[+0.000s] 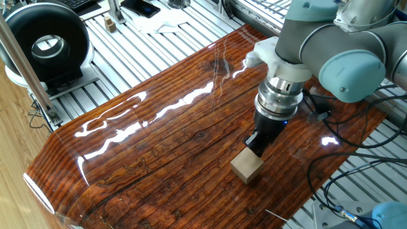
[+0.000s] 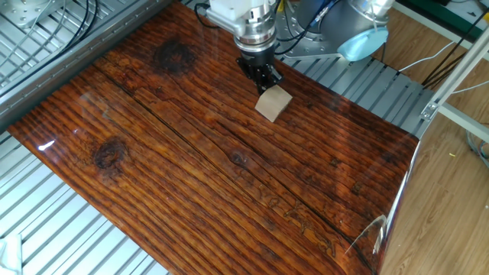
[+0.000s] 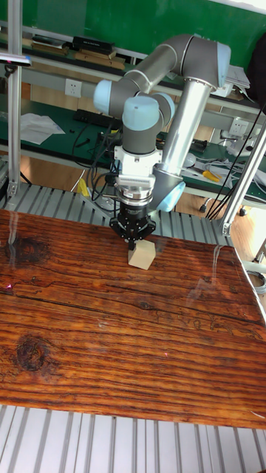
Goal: Use the gripper to push the small block from left to right
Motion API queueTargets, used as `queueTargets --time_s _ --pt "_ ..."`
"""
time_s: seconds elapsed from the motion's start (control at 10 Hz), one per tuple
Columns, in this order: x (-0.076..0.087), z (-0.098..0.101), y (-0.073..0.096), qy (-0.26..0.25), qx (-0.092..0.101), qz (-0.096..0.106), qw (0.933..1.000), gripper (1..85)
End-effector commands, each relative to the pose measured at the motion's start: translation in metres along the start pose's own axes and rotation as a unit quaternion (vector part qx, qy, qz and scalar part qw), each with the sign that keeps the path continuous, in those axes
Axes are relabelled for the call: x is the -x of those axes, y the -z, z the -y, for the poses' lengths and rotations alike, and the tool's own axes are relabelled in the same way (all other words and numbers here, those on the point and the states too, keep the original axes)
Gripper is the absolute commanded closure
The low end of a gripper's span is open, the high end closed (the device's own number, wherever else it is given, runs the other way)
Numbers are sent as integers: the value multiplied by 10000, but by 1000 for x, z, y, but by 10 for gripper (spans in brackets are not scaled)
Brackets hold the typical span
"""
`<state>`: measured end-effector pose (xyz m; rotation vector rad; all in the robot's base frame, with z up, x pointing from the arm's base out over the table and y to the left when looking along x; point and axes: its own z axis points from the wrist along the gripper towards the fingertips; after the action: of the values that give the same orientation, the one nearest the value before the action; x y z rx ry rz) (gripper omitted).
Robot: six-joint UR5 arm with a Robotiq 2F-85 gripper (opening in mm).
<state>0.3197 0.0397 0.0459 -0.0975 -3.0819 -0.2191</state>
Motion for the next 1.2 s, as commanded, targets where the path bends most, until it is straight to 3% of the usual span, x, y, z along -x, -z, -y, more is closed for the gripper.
queueTargets --time_s 0.0,0.6,1.1 --pt "5 5 1 70 -118 75 9999 847" --pt "10 7 -3 127 -290 167 9994 847" --pt "7 -7 -5 119 -283 152 9994 847"
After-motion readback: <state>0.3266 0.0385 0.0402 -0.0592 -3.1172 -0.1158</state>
